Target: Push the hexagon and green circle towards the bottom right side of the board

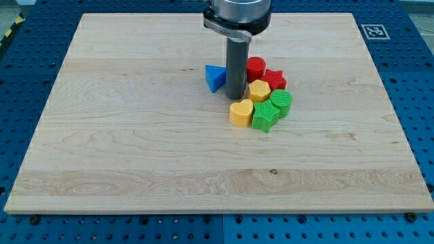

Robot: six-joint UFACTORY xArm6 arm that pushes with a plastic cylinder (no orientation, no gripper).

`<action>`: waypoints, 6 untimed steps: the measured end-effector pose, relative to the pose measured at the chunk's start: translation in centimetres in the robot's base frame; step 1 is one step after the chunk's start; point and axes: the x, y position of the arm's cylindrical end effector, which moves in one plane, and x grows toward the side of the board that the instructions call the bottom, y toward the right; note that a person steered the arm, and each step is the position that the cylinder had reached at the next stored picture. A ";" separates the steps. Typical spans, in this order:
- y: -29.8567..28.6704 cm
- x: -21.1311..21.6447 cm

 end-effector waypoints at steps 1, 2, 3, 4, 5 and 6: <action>2.4 -0.1; 2.8 -2.8; 2.8 -3.4; 3.6 -1.5; 5.3 -0.1; 5.4 -1.3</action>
